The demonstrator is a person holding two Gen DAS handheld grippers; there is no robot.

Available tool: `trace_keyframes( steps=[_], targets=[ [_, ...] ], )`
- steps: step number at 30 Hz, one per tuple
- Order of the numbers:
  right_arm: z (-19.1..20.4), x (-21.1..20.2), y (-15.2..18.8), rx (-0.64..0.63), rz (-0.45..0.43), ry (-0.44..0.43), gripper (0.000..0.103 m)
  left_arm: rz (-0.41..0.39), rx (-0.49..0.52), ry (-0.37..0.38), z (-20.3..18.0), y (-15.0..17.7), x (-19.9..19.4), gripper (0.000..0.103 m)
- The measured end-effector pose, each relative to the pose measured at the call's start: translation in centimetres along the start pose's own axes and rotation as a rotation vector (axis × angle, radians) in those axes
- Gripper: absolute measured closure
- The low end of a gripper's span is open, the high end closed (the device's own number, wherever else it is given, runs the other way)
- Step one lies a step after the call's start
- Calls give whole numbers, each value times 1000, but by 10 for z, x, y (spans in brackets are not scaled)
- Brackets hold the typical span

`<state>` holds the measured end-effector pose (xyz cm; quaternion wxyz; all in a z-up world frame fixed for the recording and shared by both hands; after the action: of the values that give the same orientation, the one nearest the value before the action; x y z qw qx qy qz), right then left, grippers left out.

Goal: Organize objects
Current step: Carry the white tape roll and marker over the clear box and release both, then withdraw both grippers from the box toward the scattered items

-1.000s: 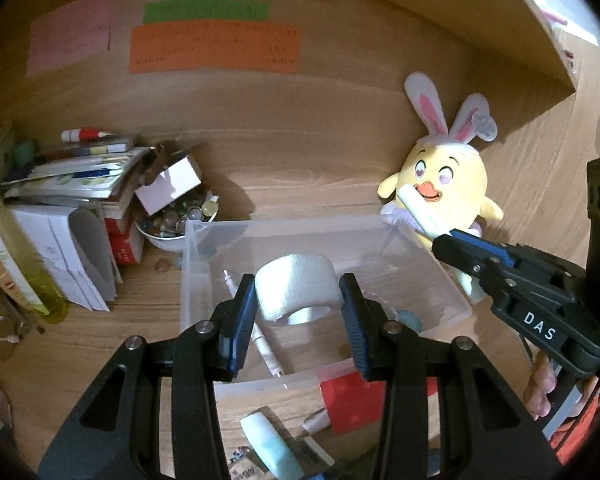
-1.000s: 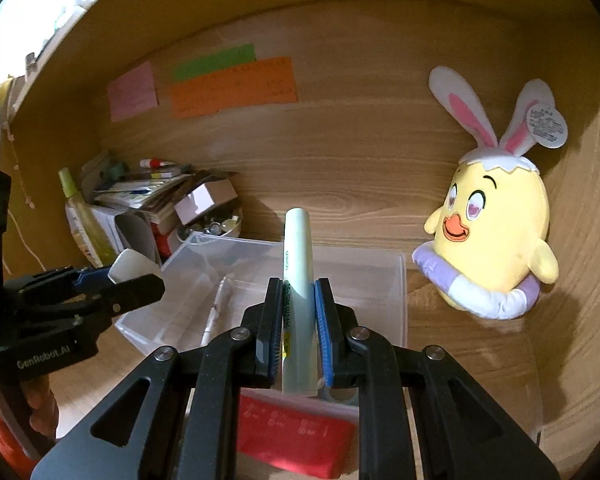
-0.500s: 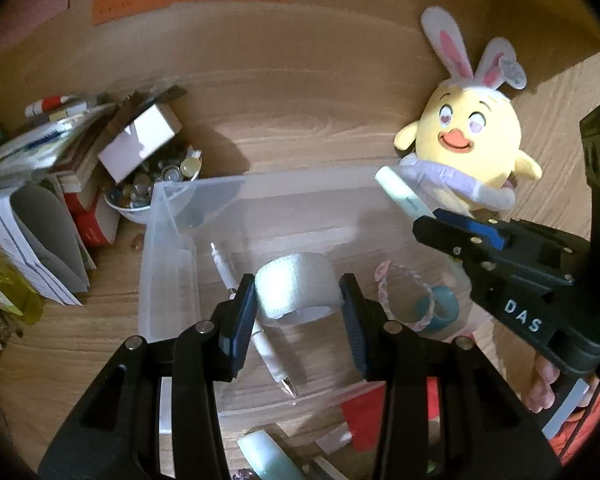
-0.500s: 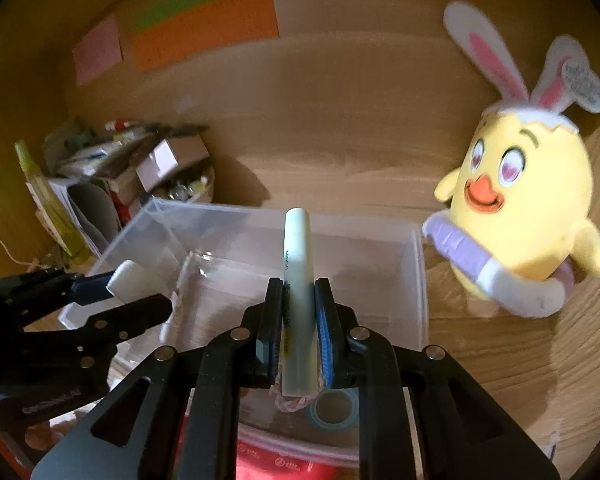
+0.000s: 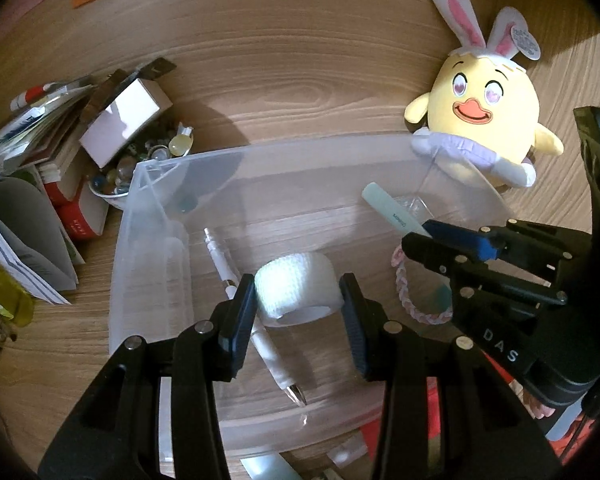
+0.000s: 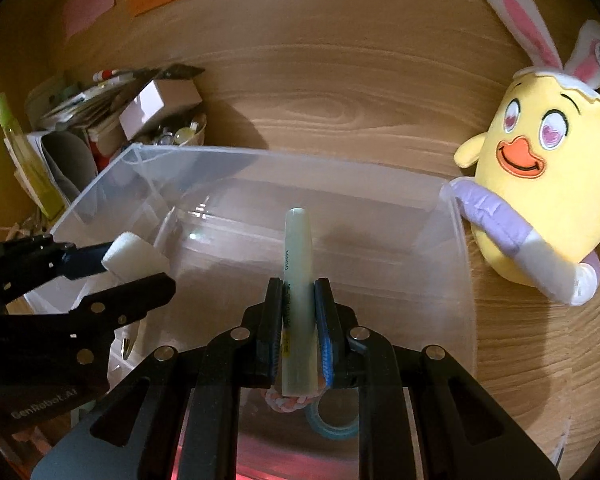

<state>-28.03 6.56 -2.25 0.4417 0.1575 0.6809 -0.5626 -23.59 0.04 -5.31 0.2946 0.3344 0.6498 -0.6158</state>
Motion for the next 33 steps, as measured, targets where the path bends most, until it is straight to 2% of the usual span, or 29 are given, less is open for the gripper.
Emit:
trace_keyframes(
  steps=[6,11,13,19,22,23,25,28,33],
  targets=[
    [-2,3,1,22,30,-28,89,12,-2,14,-1,1,-2,54],
    [0,-1,1,17,39,-29,87,-26,21,-8,-6,1,-14,43],
    [0,-6,0,20,30,-31,80,-43,23,-14,-8,0,-19,39],
    [-1,-33,0,35,-32,-16,57,-66,-1,20,-4,-1,-38,37],
    [-1,-49,0,31,-66,0,49,-79,-10,32,-2,2,-48,33],
    [-1,-55,0,30,-80,7,48,-84,-11,35,-1,3,-51,32],
    [-1,-66,2,31,-99,11,42,-103,-17,37,2,8,-61,21],
    [0,-84,8,32,-136,21,35,-121,-15,39,6,16,-72,19],
    [3,-104,25,28,-160,28,32,-130,-16,63,9,32,-88,13]
  ],
)
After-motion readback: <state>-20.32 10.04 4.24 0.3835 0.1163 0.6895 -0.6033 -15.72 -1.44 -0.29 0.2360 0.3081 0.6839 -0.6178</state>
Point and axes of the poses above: each gripper's, at about its wrist camera, not at the fingertips, and x roughly the way its jaws point, z to its left, y to its underside, the point moved 5 cm from there along x, roughly the way its jaws point, and after that the axes turned 3 degrees about z, right-handed, at the moved point
